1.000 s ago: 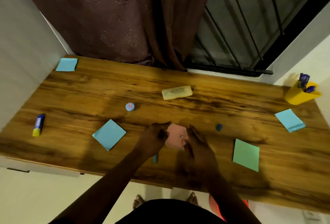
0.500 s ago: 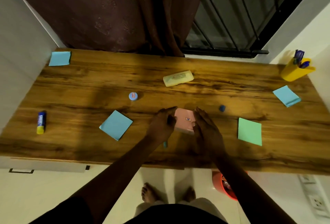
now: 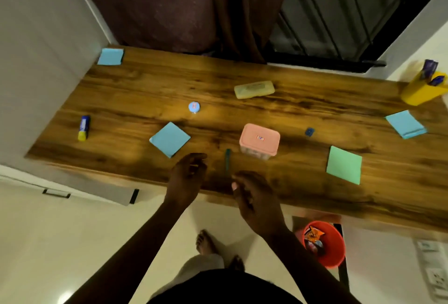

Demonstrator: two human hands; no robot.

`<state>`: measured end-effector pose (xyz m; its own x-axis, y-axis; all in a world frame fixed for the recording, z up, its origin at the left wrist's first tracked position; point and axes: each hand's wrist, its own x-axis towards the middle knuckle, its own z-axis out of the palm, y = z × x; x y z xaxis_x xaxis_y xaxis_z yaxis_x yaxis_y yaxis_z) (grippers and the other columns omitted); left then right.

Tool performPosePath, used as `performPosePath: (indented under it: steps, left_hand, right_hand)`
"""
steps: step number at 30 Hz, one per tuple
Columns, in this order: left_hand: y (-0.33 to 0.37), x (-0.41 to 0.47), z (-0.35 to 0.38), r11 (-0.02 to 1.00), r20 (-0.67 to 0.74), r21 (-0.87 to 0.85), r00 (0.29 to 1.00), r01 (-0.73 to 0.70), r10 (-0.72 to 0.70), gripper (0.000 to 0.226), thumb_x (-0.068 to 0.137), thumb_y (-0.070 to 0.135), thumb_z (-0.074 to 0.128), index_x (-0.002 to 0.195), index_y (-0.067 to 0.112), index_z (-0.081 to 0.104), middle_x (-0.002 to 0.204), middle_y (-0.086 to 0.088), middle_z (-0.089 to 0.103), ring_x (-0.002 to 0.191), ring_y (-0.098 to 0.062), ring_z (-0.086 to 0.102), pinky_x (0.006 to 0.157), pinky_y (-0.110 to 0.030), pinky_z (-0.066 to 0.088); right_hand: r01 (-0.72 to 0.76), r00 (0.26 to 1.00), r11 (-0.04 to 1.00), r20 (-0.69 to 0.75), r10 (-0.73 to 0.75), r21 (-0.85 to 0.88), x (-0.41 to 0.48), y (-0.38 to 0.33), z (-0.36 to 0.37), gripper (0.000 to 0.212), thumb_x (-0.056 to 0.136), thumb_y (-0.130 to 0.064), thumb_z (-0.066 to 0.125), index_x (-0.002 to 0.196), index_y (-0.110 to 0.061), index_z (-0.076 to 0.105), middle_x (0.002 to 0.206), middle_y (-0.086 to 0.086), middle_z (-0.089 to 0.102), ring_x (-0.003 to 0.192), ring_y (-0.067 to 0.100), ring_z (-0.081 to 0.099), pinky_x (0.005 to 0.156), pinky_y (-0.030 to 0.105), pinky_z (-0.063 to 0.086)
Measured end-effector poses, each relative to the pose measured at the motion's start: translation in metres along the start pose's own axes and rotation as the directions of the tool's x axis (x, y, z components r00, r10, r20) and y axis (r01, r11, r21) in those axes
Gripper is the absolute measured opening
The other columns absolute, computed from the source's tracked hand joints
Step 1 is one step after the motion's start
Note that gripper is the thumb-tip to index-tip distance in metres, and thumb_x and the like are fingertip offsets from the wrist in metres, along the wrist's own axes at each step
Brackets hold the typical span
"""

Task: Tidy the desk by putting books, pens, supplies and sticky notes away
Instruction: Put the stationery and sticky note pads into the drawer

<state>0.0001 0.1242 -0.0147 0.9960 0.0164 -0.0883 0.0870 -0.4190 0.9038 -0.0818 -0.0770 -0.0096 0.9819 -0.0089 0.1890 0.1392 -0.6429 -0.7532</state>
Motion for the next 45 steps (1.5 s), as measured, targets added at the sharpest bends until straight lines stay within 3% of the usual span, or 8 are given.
performPosePath:
  steps: [3, 11, 18, 21, 24, 35, 41, 45]
  left_hand:
    - [-0.028, -0.033, -0.024, 0.995, -0.070, -0.038, 0.993, 0.095, -0.098, 0.018, 0.098, 0.024, 0.065, 0.115, 0.023, 0.070, 0.103, 0.006, 0.074, 0.091, -0.013, 0.071, 0.075, -0.040, 0.062]
    - [-0.088, -0.086, -0.080, 0.906, -0.169, -0.231, 0.903, 0.354, -0.396, 0.014, 0.099, 0.026, 0.063, 0.109, 0.024, 0.073, 0.093, -0.002, 0.074, 0.088, -0.024, 0.073, 0.074, -0.042, 0.064]
    - [-0.138, -0.064, -0.128, 0.694, -0.084, -0.531, 0.785, 0.486, -0.614, 0.020, 0.098, 0.020, 0.065, 0.112, 0.007, 0.071, 0.102, -0.014, 0.071, 0.096, -0.035, 0.069, 0.082, -0.048, 0.060]
    - [-0.161, -0.042, -0.152, 0.546, -0.005, -0.647, 0.712, 0.533, -0.702, 0.027, 0.099, 0.022, 0.061, 0.119, 0.004, 0.067, 0.109, -0.016, 0.070, 0.101, -0.037, 0.069, 0.086, -0.047, 0.059]
    - [-0.180, -0.018, -0.174, 0.418, 0.104, -0.711, 0.672, 0.565, -0.733, 0.032, 0.102, 0.033, 0.056, 0.121, 0.009, 0.065, 0.119, -0.016, 0.067, 0.108, -0.036, 0.067, 0.092, -0.046, 0.056]
    - [-0.229, 0.047, -0.198, 0.012, 0.415, -0.802, 0.571, 0.598, -0.708, 0.085, 0.094, 0.064, 0.047, 0.158, 0.011, 0.027, 0.153, -0.021, 0.044, 0.145, -0.041, 0.038, 0.121, -0.049, 0.028]
    - [-0.243, 0.070, -0.193, -0.118, 0.453, -0.856, 0.619, 0.504, -0.642, 0.051, 0.078, 0.058, 0.062, 0.107, 0.015, 0.058, 0.103, -0.010, 0.065, 0.113, -0.032, 0.061, 0.110, -0.044, 0.038]
    - [-0.246, 0.074, -0.195, -0.182, 0.450, -0.878, 0.638, 0.442, -0.624, 0.049, 0.074, 0.052, 0.070, 0.107, 0.017, 0.058, 0.097, -0.015, 0.068, 0.098, -0.034, 0.064, 0.108, -0.045, 0.042]
  right_hand:
    - [-0.071, 0.988, 0.996, 0.139, 0.063, 0.060, -0.028, -0.005, 0.025, 0.030, 0.103, -0.045, 0.054, 0.125, -0.030, 0.068, 0.118, -0.017, 0.070, 0.103, -0.005, 0.063, 0.086, 0.003, 0.045]
    - [-0.459, 0.860, 0.843, 0.376, 0.343, 0.281, -0.058, -0.015, 0.091, 0.022, 0.101, -0.040, 0.061, 0.118, -0.031, 0.071, 0.118, -0.019, 0.071, 0.112, -0.003, 0.064, 0.089, 0.024, 0.059]
    - [-0.746, 0.602, 0.234, 0.483, 0.636, 0.623, -0.048, -0.031, 0.145, 0.030, 0.104, -0.028, 0.058, 0.131, -0.017, 0.065, 0.130, 0.001, 0.069, 0.119, 0.019, 0.066, 0.097, 0.040, 0.058]
    - [-0.658, 0.499, -0.115, 0.546, 0.673, 0.744, -0.046, -0.031, 0.173, 0.041, 0.106, -0.030, 0.051, 0.142, -0.012, 0.054, 0.140, 0.007, 0.062, 0.129, 0.029, 0.060, 0.100, 0.045, 0.054]
    - [-0.523, 0.447, -0.283, 0.542, 0.712, 0.804, -0.041, -0.032, 0.200, 0.047, 0.107, -0.034, 0.049, 0.148, -0.010, 0.048, 0.149, 0.012, 0.054, 0.133, 0.034, 0.054, 0.101, 0.047, 0.050]
    - [-0.240, 0.313, -0.454, 0.512, 0.800, 0.858, 0.003, -0.048, 0.269, 0.072, 0.104, -0.055, 0.041, 0.160, -0.012, 0.028, 0.164, 0.014, 0.033, 0.151, 0.037, 0.032, 0.118, 0.054, 0.033]
    - [-0.099, 0.343, -0.517, 0.516, 0.784, 0.850, 0.016, -0.036, 0.282, 0.087, 0.096, -0.067, 0.043, 0.161, -0.013, 0.025, 0.163, 0.016, 0.033, 0.154, 0.035, 0.027, 0.124, 0.055, 0.025]
    - [-0.069, 0.387, -0.496, 0.481, 0.787, 0.866, 0.018, -0.030, 0.285, 0.080, 0.092, -0.068, 0.049, 0.145, -0.009, 0.050, 0.137, 0.014, 0.063, 0.136, 0.032, 0.054, 0.123, 0.053, 0.028]
